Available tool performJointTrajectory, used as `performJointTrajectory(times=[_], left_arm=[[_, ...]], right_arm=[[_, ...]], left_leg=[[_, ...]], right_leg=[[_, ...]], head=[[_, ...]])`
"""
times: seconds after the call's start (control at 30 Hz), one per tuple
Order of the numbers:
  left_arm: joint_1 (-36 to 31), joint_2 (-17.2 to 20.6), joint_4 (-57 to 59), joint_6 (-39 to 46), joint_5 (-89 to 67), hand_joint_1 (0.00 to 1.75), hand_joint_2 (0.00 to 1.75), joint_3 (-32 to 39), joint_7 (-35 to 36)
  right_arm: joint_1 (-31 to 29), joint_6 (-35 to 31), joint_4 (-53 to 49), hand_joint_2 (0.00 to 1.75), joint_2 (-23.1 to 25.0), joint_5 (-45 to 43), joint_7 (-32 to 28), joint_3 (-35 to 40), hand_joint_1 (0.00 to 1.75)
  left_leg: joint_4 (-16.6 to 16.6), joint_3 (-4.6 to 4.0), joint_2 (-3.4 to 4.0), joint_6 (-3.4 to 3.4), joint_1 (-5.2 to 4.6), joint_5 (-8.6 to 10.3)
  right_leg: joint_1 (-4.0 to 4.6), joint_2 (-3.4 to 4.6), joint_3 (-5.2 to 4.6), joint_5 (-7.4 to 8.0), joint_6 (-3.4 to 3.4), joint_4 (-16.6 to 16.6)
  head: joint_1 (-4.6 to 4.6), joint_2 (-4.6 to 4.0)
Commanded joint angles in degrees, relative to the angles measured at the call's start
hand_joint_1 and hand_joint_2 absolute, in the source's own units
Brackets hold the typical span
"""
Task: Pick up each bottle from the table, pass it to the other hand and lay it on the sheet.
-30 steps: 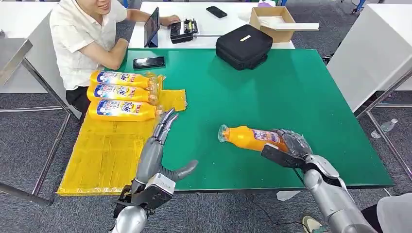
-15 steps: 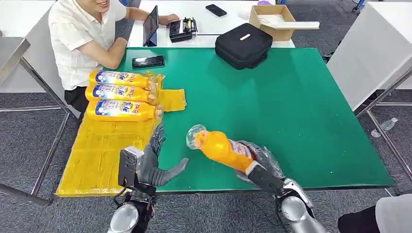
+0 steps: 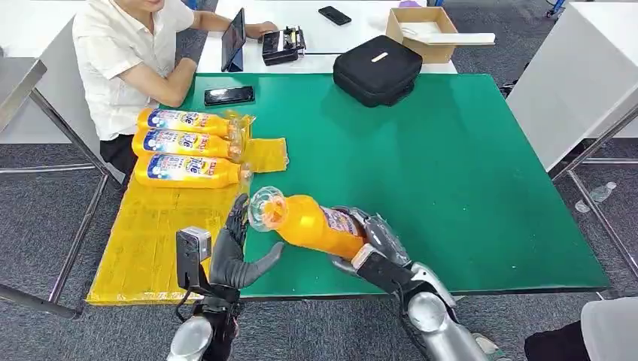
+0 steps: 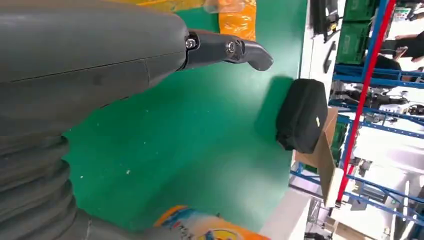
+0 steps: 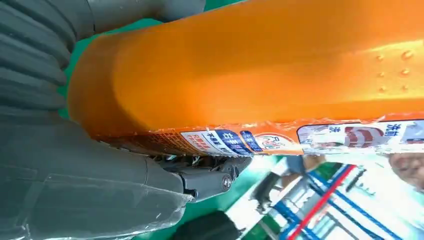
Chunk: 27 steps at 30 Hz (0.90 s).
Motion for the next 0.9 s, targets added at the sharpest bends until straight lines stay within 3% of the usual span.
performJointTrajectory(times=[0.03, 0.3, 0.9], left_arm=[[-1.94, -3.17, 4.95, 0.23, 0.4, 0.0, 1.75, 0.44, -0.13], [-1.26, -3.17, 0.8, -4.4, 1.69, 0.0, 1.75, -2.58, -1.16], [2.4, -2.68, -3.08, -9.79, -2.09, 0.0, 1.75, -4.4, -1.63]], right_arm=[[-3.56, -0.22, 3.64, 1.75, 0.66, -0.17, 0.24, 2.29, 1.75], [-6.59, -1.2, 9.52, 1.75, 2.39, -0.14, 0.35, 3.31, 1.75], [-5.88, -1.29, 8.43, 1.75, 1.23, -2.7, -0.92, 0.38, 1.75]], left_leg=[[0.01, 0.24, 0.09, 0.02, 0.04, -0.11], [0.04, 0.16, 0.15, 0.0, 0.05, -0.1], [0.01, 0.07, 0.09, 0.02, 0.02, -0.07]], right_leg=[[0.09, -0.03, 0.28, -0.08, -0.25, -0.06], [0.09, 0.06, 0.18, -0.05, -0.23, -0.02], [0.05, 0.02, 0.1, -0.04, -0.14, -0.03]], head=[[0.0, 0.0], [0.0, 0.0], [0.0, 0.0]])
